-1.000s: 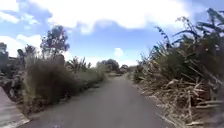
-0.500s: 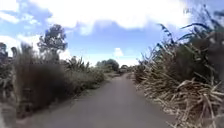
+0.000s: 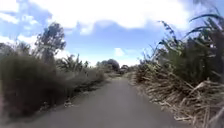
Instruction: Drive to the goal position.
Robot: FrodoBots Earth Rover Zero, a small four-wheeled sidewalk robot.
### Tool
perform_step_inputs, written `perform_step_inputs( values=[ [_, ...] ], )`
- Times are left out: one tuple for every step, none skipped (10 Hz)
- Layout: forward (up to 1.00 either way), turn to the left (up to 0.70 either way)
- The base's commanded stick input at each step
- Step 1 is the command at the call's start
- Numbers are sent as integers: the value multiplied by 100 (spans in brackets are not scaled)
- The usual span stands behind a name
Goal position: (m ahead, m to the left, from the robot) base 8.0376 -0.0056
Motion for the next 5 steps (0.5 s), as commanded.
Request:
perform_step_inputs(
  values=[
    [70, 0],
    [70, 0],
    [70, 0],
    [70, 0],
    [70, 0]
  ],
)
